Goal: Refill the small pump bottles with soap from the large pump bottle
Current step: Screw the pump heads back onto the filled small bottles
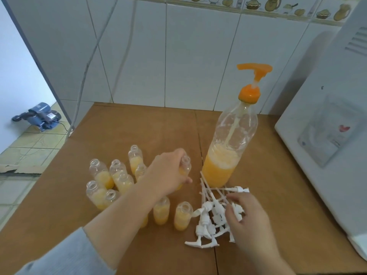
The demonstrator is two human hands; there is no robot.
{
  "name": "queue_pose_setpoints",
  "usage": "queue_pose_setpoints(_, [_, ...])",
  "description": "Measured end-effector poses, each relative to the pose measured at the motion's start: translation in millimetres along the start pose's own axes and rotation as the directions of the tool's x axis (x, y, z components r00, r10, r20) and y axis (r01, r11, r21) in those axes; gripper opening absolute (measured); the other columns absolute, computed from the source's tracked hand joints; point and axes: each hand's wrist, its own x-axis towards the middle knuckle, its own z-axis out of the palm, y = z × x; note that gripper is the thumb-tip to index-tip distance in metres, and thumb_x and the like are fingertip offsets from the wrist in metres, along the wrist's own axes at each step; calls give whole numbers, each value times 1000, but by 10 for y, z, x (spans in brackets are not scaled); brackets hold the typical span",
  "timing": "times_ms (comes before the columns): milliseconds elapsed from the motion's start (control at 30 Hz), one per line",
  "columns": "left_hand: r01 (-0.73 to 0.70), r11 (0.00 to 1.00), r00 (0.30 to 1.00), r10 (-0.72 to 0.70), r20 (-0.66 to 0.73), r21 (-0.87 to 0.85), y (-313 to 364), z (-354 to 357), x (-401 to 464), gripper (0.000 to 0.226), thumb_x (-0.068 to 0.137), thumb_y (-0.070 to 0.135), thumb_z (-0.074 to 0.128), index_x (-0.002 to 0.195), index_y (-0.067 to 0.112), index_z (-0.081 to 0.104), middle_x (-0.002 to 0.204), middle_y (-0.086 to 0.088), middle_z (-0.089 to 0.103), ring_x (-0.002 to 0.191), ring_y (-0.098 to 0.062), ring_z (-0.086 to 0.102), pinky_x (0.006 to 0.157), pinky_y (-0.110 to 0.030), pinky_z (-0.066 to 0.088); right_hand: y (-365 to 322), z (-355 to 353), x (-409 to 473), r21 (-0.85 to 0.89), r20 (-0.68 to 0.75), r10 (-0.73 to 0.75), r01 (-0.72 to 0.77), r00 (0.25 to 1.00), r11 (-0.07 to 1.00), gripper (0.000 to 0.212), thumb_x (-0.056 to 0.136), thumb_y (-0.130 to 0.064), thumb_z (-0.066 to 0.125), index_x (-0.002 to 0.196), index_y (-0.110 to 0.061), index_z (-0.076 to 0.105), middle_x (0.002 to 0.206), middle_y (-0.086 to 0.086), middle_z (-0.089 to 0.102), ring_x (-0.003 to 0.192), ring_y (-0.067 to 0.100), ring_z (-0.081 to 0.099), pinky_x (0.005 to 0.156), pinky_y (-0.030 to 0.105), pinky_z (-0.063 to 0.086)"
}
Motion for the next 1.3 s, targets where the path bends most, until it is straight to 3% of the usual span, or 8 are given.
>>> queue_pose_setpoints(133, [26, 975, 994, -50, 102, 220, 54, 68, 88, 49, 76, 33, 76, 113, 22, 48, 104, 2, 56, 95, -20, 52, 81, -35, 47, 69, 216, 33, -227, 136, 79, -47, 988, 973, 27, 88, -43, 55, 113, -34, 54, 101, -20, 48, 95, 0, 47, 85, 22, 40])
queue_pose_setpoints(267, [18, 944, 987, -70, 144, 331, 20, 177, 164, 40, 78, 15, 72, 107, 18, 46, 101, -1, 57, 92, -24, 57, 87, -45, 46, 103, 369, 59, -374, 80, 44, -11, 996, 928, 29, 76, -41, 71, 99, -25, 64, 90, -11, 59, 83, 12, 58, 68, 26, 35])
queue_pose_setpoints(567, [-15, 973, 993, 42, -112, 231, 0, 82, -73, 38, 89, 19, 59, 123, 22, 42, 119, 5, 50, 101, -16, 53, 81, -31, 48, 47, 322, 174, -322, 103, 87, -49, 991, 945, 23, 89, -45, 52, 111, -40, 52, 103, -20, 53, 106, 0, 48, 88, 24, 23])
queue_pose_setpoints(667, [-83, 997, 893, 75, -444, 2, -147, -148, -457, 29, 91, 33, 52, 120, 27, 51, 108, 20, 51, 95, -9, 52, 79, -25, 43, 0, 201, 197, -158, 99, 106, -90, 989, 983, 20, 83, -36, 65, 97, -38, 51, 90, -20, 55, 91, 2, 53, 89, 28, 33])
queue_pose_setpoints(833, [65, 936, 641, -304, -705, -345, -985, -372, -1067, 44, 85, 7, 49, 102, 48, 46, 98, 8, 47, 85, -4, 48, 73, -24, 41, -114, -33, 142, 178, -12, 122, -118, 992, 977, 30, 69, -19, 83, 81, -34, 60, 80, -10, 64, 77, 5, 60, 63, 22, 47])
queue_pose_setpoints(933, [264, 836, 704, -507, -496, -481, -1502, -269, -1198, 52, 78, 2, 69, 108, 37, 44, 104, 2, 53, 91, -19, 54, 73, -28, 43, -255, -134, 110, 261, -130, 98, -62, 987, 963, 35, 63, -14, 86, 79, -36, 64, 74, -9, 64, 69, 10, 60, 59, 13, 47])
queue_pose_setpoints(1033, [303, 780, 827, -501, -257, -548, -1744, -116, -1205, 59, 68, 2, 81, 109, 28, 48, 110, 4, 58, 99, -17, 56, 77, -27, 44, -570, -189, 39, 335, -166, 1, 55, 986, 940, 42, 61, -12, 85, 83, -41, 64, 82, -15, 64, 73, 3, 60, 57, 3, 43])
queue_pose_setpoints(1300, [209, 827, 921, -346, -180, -521, -1916, 66, -987, 45, 73, 12, 78, 101, 35, 52, 103, 11, 64, 98, -2, 61, 87, -25, 48, -1350, 184, -112, 388, -140, -330, 358, 933, 849, 22, 78, -32, 70, 100, -34, 68, 100, -14, 64, 93, 6, 62, 76, 10, 45])
